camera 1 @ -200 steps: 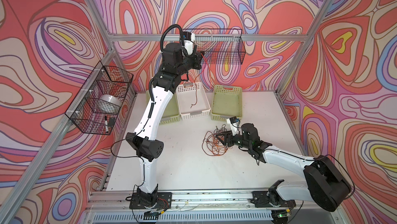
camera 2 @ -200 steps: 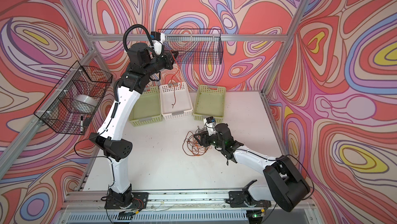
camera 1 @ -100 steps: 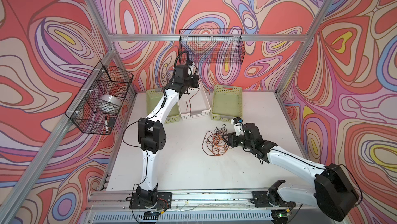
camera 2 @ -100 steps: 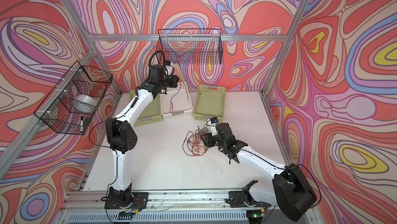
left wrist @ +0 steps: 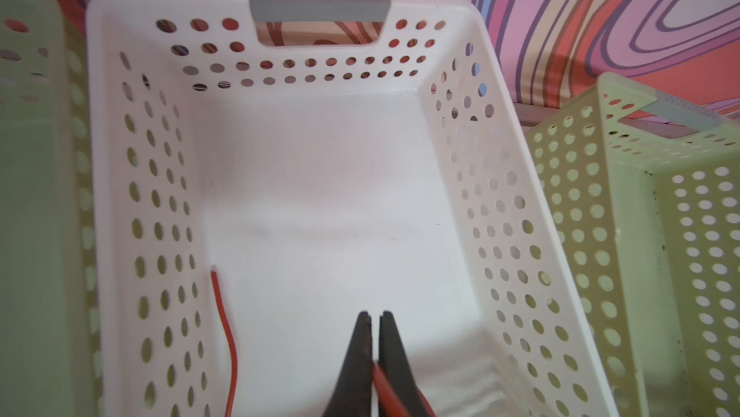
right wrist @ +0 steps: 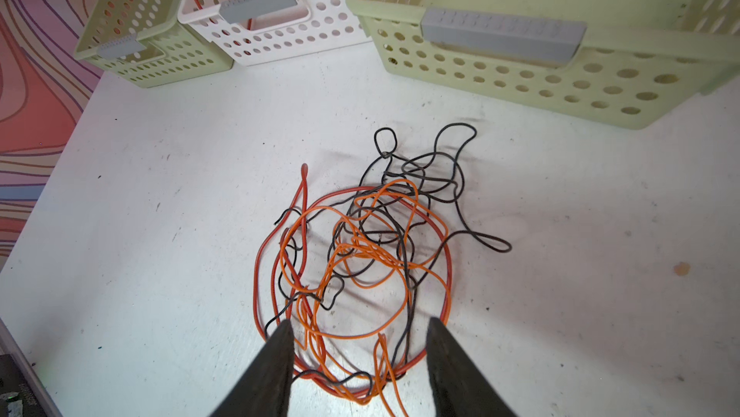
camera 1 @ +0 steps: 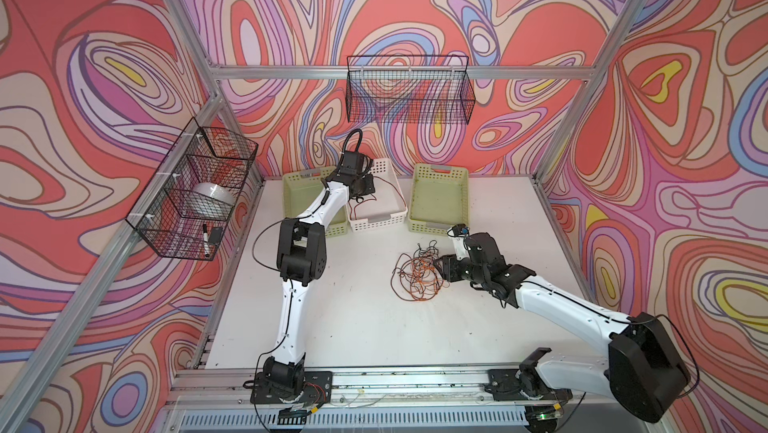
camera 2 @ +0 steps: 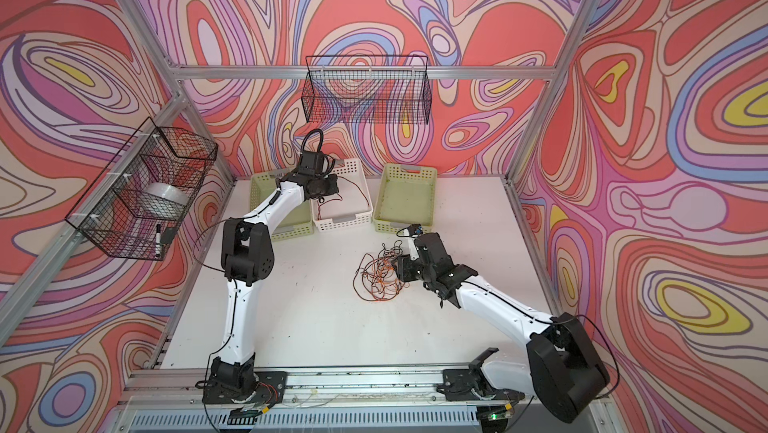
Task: Untangle the cables
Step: 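Lower the red wire into the white basket and open the left gripper, then move both grippers back to the wire pile to grasp another wire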
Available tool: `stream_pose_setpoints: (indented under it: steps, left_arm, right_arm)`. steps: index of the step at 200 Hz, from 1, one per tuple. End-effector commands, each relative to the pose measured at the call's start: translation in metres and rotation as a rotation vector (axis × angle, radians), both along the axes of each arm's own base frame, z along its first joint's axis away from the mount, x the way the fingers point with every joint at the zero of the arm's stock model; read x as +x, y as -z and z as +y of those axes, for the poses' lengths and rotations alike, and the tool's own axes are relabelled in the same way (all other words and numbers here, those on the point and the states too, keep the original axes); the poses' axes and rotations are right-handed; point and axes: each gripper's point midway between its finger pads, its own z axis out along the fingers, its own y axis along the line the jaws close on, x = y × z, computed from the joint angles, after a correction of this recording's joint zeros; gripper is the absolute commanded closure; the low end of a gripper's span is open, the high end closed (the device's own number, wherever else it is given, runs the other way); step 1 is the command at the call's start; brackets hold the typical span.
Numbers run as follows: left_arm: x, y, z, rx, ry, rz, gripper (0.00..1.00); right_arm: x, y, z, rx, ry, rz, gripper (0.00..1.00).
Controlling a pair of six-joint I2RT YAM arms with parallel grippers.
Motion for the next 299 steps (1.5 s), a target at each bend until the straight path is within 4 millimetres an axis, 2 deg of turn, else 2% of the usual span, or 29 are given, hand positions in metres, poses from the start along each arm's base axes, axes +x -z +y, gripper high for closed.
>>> stream_pose_setpoints:
  steps: [1,31,56,63,75,83,126,162,180,212,216,254,281,299]
  left_arm:
    - [0.000,-0.006,0.014,-0.030,-0.097,0.012,1.00]
    - [-0.001,0.024,0.029,-0.023,-0.191,0.106,1.00]
    - [-0.004,0.040,0.041,-0.031,-0.282,0.161,1.00]
    - [-0.005,0.043,0.044,-0.028,-0.311,0.175,0.91]
    - [-0.007,0.046,0.048,-0.024,-0.353,0.198,0.62]
    - [-0.007,0.046,0.050,-0.018,-0.363,0.204,0.52]
    - [-0.010,0.022,0.061,0.002,-0.408,0.160,0.30]
    - [-0.014,-0.014,0.051,-0.062,-0.326,0.050,0.28]
    - [-0.021,-0.029,0.041,-0.103,-0.263,-0.008,0.28]
    - [-0.043,-0.045,0.030,-0.113,-0.161,-0.064,0.27]
    - [-0.042,-0.054,0.026,-0.120,-0.140,-0.098,0.26]
    - [-0.087,-0.081,0.007,-0.053,0.011,-0.215,0.26]
    - [-0.138,-0.092,-0.012,-0.010,0.183,-0.283,0.31]
    - [-0.181,-0.083,-0.035,0.052,0.359,-0.310,0.32]
  right_arm:
    - [-0.002,0.006,-0.007,-0.010,0.029,0.017,0.46]
    - [-0.002,0.007,-0.006,-0.012,0.031,0.023,0.46]
    - [0.001,0.004,-0.007,-0.020,0.036,0.014,0.46]
    - [0.001,0.005,-0.007,-0.024,0.035,0.016,0.46]
    - [0.002,0.005,-0.007,-0.025,0.035,0.020,0.45]
    - [0.002,0.006,-0.006,-0.027,0.033,0.023,0.45]
    - [0.005,0.007,-0.004,-0.038,0.024,0.028,0.43]
    - [0.011,0.003,-0.004,-0.063,0.021,0.011,0.43]
    - [0.014,0.000,-0.003,-0.067,0.024,0.005,0.43]
    - [0.024,-0.002,0.004,-0.067,0.009,0.007,0.43]
    - [0.025,-0.002,0.006,-0.068,0.004,0.009,0.44]
    - [0.029,-0.004,0.021,-0.070,-0.068,0.006,0.49]
    - [0.024,0.003,0.035,-0.076,-0.141,0.020,0.51]
    - [0.023,0.006,0.041,-0.070,-0.164,0.031,0.51]
